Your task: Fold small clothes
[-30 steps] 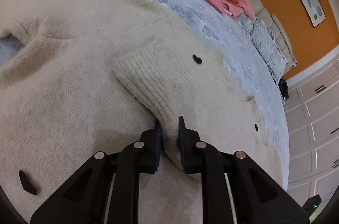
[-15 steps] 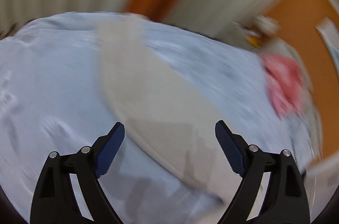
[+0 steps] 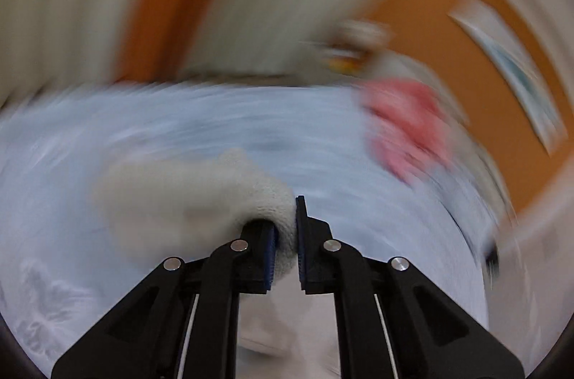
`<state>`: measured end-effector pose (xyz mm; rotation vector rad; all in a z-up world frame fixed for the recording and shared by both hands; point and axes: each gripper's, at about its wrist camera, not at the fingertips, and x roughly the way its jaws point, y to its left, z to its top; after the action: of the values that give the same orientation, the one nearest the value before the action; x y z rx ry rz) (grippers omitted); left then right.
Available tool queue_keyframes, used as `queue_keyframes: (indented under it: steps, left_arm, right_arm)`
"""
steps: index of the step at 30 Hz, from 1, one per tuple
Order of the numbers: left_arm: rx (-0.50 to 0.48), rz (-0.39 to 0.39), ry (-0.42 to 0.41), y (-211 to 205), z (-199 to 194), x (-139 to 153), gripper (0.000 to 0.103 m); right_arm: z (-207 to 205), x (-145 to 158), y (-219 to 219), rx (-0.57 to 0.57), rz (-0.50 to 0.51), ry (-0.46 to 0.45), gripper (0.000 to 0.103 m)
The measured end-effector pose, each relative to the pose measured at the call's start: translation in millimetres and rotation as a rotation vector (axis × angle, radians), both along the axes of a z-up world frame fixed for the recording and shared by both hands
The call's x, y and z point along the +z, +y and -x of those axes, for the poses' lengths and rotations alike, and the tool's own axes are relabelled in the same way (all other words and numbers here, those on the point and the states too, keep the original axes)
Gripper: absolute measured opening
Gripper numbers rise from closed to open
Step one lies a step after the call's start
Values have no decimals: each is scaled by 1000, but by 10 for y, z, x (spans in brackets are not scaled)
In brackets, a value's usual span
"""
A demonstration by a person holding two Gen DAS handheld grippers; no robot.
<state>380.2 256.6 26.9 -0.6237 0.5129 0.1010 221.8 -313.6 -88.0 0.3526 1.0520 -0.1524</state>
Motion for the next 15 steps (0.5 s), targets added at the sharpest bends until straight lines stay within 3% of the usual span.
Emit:
queue_keyframes:
  steps: [2, 4, 5, 7, 8, 11, 15]
  left_arm:
    - [-185, -28, -64, -668, -4, 257, 10]
    - [-365, -18, -55, -1387, 18, 223, 19]
    - [-420, -20, -27, -1641, 20, 119, 43]
    - [-470, -85, 64, -2165, 127, -235, 73]
    - [-479, -107, 91, -2302, 180, -370, 72]
    - [-523, -64, 167, -2373, 359, -722, 72]
    - [-420, 44, 180, -1891, 507, -842, 81]
  right_arm:
    - [-53, 10, 51, 5, -9, -10, 47]
    - [-102, 27, 137, 17, -23, -19, 48]
    - [-132, 26, 179, 28, -27, -21, 49]
    - [-184, 37, 261, 50, -31, -20, 51]
    - [-195, 52, 278, 53, -36, -23, 51]
    - [-297, 136, 318, 83, -56, -47, 56]
    - [-765, 211, 486, 177, -109, -67, 57]
